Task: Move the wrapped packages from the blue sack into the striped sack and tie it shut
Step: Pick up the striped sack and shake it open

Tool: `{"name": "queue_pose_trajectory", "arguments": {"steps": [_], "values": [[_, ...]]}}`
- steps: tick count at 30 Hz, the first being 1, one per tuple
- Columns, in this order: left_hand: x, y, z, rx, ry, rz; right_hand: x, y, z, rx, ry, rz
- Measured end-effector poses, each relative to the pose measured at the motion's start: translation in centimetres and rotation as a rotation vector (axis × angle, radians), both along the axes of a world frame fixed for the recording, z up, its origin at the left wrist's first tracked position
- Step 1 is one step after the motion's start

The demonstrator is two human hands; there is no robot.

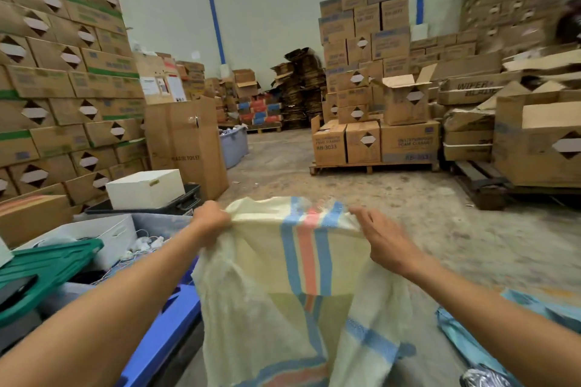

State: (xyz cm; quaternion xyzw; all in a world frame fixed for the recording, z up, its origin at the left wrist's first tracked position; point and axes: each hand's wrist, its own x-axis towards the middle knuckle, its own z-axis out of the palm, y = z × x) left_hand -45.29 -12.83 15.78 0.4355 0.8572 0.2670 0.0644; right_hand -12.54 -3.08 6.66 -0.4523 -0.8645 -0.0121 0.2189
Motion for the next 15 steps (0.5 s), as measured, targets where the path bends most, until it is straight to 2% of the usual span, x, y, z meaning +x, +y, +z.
{"name": "queue_pose_trajectory", "arguments": {"steps": [1,2,4,5,7,9,11,13,15], "values": [[-0.3,-0.1,0.2,0.022,-0.272,0.017,0.6,0.0,-1.3,0.039,-0.025,-0.1],[-0.8,-0.1,0.1,0.026,-0.515,0.023,1.0,0.0,-2.5,0.041,0.028,-0.206],[-1.1,-0.6,-0.2,0.026,-0.825,0.048,1.8,0.6,-4.6,-0.161,0.232,-0.374],[-1.4,-0.8,-0.4,0.045,-0.89,0.069,1.8,0.8,-4.7,-0.366,0.417,-0.418],[-1.8,-0.9,-0.7,0.091,-0.981,0.079,1.5,1.9,-4.0,-0.851,0.911,-0.416],[-2.6,-1.1,-1.0,0.124,-1.046,-0.018,1.3,2.8,-2.6,-1.24,1.222,-0.381],[-3.3,-2.1,-1.0,0.138,-1.1,-0.139,1.7,3.1,-0.8,-1.427,1.268,-0.253],[-3.7,-3.6,-0.3,0.142,-1.151,-0.25,2.8,2.7,1.4,-1.495,1.172,-0.102],[-4.6,-4.9,0.2,0.145,-1.199,-0.381,4.1,1.9,3.1,-1.469,1.0,-0.004]]}}
